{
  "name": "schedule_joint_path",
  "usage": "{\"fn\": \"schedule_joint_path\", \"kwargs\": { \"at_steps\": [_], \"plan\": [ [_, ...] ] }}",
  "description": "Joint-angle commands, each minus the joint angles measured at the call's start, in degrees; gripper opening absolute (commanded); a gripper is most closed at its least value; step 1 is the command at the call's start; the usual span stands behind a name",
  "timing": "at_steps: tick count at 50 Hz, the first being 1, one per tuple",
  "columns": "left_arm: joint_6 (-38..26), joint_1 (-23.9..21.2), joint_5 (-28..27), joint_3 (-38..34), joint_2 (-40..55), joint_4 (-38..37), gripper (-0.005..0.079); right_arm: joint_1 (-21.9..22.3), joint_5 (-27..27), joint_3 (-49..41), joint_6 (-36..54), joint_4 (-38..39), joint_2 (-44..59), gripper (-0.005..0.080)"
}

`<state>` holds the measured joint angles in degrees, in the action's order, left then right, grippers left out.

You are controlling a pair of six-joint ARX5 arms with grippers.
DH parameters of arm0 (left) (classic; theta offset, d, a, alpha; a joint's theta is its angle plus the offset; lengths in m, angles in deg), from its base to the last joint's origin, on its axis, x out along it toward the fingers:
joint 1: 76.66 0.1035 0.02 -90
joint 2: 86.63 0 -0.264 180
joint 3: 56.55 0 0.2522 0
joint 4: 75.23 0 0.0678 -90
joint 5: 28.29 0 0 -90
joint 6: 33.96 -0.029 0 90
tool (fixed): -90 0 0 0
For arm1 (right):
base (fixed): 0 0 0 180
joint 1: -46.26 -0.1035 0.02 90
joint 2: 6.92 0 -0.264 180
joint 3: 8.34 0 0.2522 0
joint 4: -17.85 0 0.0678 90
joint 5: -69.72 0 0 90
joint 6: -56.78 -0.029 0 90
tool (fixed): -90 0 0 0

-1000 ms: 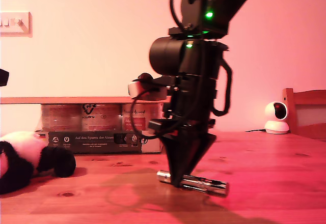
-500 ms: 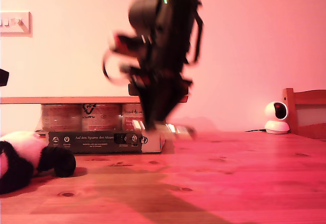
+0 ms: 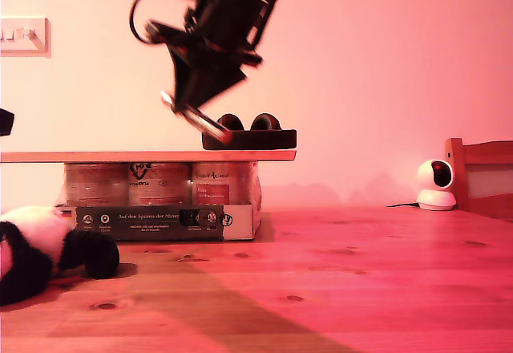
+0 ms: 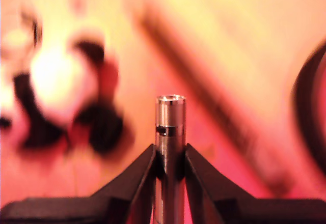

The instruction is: Pick up the laser pointer and place it on the shelf behind you

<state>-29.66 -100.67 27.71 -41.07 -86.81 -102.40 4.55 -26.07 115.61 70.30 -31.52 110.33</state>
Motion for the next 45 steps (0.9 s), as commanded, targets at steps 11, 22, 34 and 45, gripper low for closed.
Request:
{"fn": "schedule_joint_path", "kwargs": {
  "at_steps": [11,22,34,45],
  "plan": [
    [-0.2,-0.2,0.0,-1.2,-0.5,-0.7,-0.0011,-0.2,-0.3,0.5,-0.2,12.0,0.2,-0.0013],
    [-0.2,-0.2,-0.1,-1.2,-0.5,-0.7,-0.0011,0.3,-0.3,0.6,-0.3,22.5,0.3,-0.0013],
    [-0.2,-0.2,-0.1,-1.2,-0.5,-0.8,-0.0011,1.6,-0.3,2.2,-1.8,29.1,1.5,-0.0013],
    [-0.2,-0.3,-0.1,-1.2,-0.5,-1.1,-0.0011,1.7,-1.4,8.1,-2.3,31.1,6.8,-0.0013]
  ]
}}
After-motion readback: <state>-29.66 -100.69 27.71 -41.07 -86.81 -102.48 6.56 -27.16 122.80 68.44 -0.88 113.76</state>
